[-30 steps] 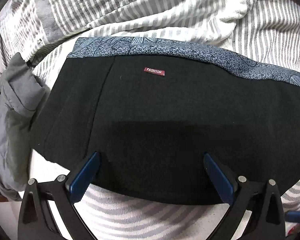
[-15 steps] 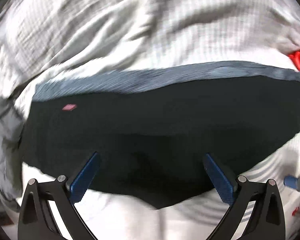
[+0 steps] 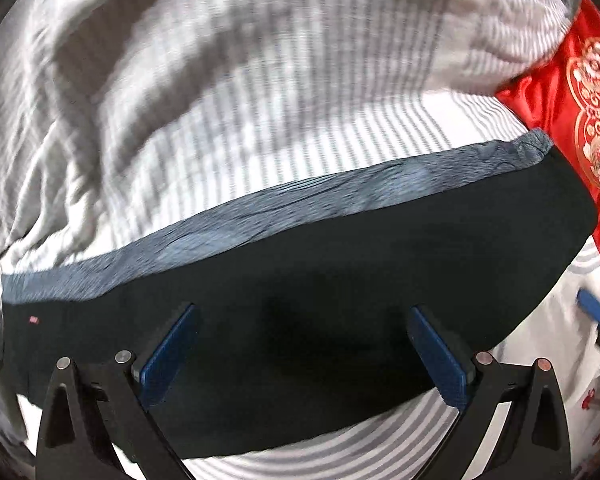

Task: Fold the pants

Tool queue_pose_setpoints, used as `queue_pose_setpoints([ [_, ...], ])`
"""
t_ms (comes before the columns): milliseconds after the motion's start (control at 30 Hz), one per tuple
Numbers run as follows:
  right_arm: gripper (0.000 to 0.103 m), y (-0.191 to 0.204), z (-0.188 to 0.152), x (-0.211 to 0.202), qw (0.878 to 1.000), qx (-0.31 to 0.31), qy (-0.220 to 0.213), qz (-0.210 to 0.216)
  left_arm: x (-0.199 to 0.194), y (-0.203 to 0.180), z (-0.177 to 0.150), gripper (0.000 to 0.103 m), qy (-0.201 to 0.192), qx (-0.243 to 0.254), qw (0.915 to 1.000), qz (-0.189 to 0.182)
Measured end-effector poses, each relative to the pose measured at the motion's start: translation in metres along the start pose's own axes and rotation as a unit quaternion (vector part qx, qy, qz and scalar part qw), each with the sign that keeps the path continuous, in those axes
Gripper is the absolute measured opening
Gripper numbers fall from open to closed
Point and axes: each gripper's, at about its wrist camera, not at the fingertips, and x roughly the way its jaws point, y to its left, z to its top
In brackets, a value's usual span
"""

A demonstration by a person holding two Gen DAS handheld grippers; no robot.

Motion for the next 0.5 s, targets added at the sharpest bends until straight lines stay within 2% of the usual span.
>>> queue_pose_setpoints([
  [33,0.068,-0.001,0.010,0.001,1.000,-0.003,-0.003,0.002,0.002,0.004,0.001,0.103,0.001,0.002,1.0000,0.001],
  [133,0.068,-0.002,0.041,0.013,1.000,-0.026,-0.005,-0.004,0.011,-0.016,0.010,0.103,0.005,0.014,0.9998,0.009],
  [200,0.067,-0.012,0.058,0.021,0.999,-0.036,0.006,-0.025,0.015,-0.027,0.012,0.103,0.009,0.018,0.9997,0.016],
  [233,0.058,-0.016,0.064,0.024,0.999,-0.039,0.009,-0.034,0.017,-0.031,0.014,0.103,0.011,0.020,0.9996,0.019],
  [267,0.044,-0.022,0.071,0.021,0.998,-0.045,0.010,-0.046,0.018,-0.033,0.016,0.103,0.012,0.020,0.9995,0.021],
  [300,0.040,-0.024,0.075,0.017,0.997,-0.050,0.006,-0.057,0.020,-0.034,0.019,0.103,0.013,0.020,0.9995,0.022],
  [400,0.040,-0.022,0.080,-0.006,0.994,-0.071,-0.026,-0.078,0.020,-0.052,0.031,0.103,0.004,0.026,0.9996,0.011],
  [500,0.041,-0.020,0.077,-0.016,0.992,-0.084,-0.019,-0.088,0.018,-0.085,0.049,0.103,-0.012,0.050,0.9987,-0.005],
])
